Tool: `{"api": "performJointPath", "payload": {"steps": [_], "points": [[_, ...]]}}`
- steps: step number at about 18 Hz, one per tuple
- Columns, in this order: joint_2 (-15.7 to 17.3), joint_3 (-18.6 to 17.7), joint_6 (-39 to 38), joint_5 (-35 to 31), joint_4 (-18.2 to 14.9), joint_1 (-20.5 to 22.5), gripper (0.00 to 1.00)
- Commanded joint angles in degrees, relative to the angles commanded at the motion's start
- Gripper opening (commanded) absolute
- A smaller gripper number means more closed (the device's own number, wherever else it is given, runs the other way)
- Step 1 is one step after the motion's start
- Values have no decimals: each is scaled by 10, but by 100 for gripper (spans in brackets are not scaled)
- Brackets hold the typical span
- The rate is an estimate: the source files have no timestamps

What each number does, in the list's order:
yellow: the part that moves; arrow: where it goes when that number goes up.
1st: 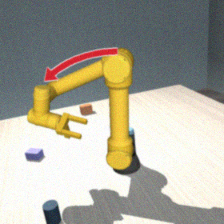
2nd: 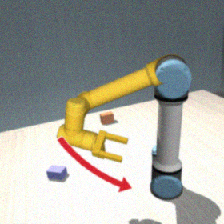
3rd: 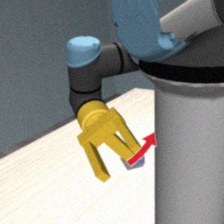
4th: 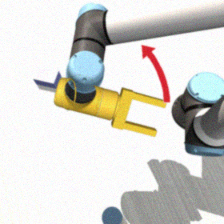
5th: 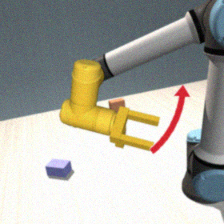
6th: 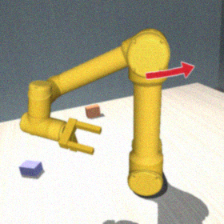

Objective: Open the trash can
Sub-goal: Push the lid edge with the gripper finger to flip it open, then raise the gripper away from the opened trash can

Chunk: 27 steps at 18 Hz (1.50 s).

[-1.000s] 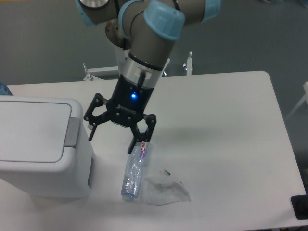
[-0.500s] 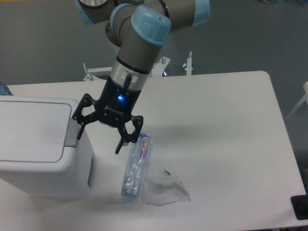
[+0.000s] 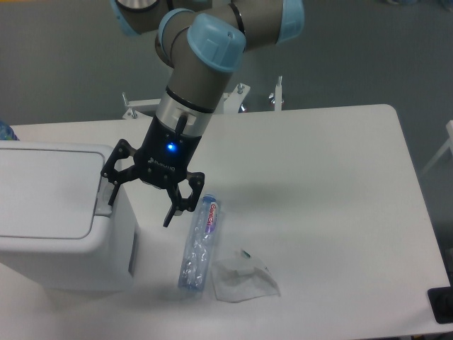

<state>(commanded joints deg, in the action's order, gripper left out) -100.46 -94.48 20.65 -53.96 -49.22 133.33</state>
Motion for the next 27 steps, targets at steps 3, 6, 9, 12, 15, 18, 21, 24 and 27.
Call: {"api": "performJointPath", "payload": {"steps": [3,6,9,12,15,18,21,24,27], "points": [[0,0,0,0,0,0,100],[1,3,2,0,0,0,100],[-3,17,8,0,1,9,100],[-4,23,32,-1,3,41,100],[-9,15,99,-17,4,64,100],[-22,11,168,-144,1,71,100],[-38,4,244,-301,-1,69,100],[-78,20,270,-316,1,80,100],[-103,53,284,-333,-6,127,100]]}}
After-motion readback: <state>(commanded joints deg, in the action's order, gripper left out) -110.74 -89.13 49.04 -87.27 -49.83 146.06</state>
